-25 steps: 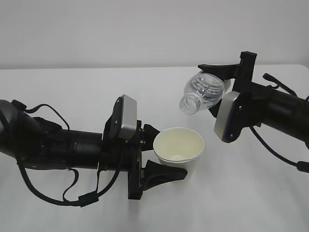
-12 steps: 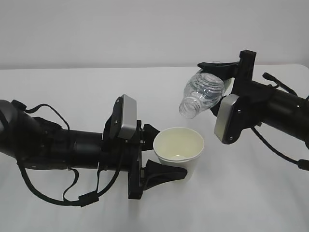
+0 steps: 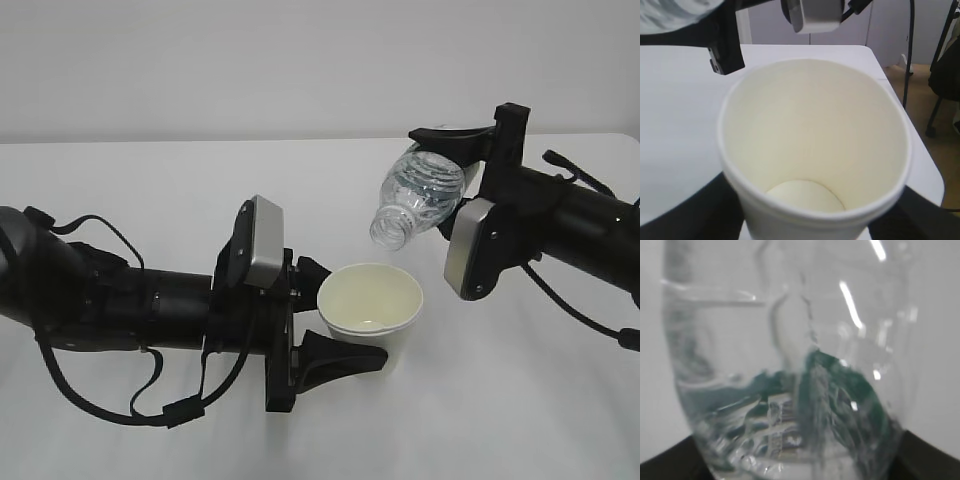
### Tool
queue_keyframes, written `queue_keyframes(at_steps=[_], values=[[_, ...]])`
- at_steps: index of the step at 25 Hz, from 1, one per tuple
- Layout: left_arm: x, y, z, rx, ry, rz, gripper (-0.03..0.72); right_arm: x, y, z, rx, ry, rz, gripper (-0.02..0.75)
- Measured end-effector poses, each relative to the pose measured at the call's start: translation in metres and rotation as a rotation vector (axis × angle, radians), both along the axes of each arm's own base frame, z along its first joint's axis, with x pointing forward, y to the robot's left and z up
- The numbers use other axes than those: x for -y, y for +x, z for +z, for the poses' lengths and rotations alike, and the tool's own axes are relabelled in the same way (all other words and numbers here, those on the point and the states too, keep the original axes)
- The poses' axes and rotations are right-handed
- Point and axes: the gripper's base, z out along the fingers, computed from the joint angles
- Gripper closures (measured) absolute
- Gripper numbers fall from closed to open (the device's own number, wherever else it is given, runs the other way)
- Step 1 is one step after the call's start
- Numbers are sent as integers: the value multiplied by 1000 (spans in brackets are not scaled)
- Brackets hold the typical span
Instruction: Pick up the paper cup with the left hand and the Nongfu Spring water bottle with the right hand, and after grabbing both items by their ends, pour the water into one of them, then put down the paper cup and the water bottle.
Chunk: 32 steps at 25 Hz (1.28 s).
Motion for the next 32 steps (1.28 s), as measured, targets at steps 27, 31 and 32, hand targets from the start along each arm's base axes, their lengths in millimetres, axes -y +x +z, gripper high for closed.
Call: queue_keyframes(at_steps=[27,31,32], values=[[0,1,1,-4,-7,18,204,0,0,0,27,-27,2,274],[0,2,1,-4,-8,20,204,0,0,0,27,-27,2,274],[0,2,1,-5,-8,21,204,0,0,0,27,-27,2,274]])
